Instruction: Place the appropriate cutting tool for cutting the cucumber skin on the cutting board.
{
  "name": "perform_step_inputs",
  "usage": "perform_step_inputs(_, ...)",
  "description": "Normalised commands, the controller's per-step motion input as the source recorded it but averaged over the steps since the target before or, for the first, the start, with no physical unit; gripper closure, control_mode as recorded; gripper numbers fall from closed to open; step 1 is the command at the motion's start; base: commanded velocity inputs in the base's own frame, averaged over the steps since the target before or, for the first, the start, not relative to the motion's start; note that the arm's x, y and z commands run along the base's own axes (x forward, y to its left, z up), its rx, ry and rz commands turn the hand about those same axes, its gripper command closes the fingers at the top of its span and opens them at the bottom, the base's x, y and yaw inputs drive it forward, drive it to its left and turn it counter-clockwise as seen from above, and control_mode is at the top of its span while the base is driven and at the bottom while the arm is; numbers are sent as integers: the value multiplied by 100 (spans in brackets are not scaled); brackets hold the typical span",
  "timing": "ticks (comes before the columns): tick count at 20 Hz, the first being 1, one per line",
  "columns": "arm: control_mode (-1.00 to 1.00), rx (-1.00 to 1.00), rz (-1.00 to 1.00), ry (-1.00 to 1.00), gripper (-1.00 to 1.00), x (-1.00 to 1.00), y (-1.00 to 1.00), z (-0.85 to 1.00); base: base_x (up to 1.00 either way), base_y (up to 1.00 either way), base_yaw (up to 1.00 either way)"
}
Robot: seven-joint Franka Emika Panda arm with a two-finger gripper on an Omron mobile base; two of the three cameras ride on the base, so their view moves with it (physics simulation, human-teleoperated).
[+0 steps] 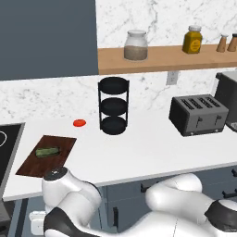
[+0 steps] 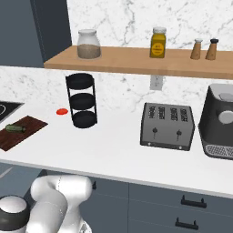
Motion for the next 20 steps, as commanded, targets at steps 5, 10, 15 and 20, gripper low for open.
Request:
perform_step_inputs(5, -100, 0, -1, -2, 100, -3, -1, 77, 0, 0, 0)
perform_step_inputs(10, -100, 0, -3, -4, 100, 29, -7, 71, 0, 0, 0)
perform_step_inputs(15, -100, 0, -4, -2, 100, 62, -6, 64, 0, 0, 0)
perform_step_inputs(20, -100, 0, -4, 0, 100, 96, -6, 49, 0, 0, 0)
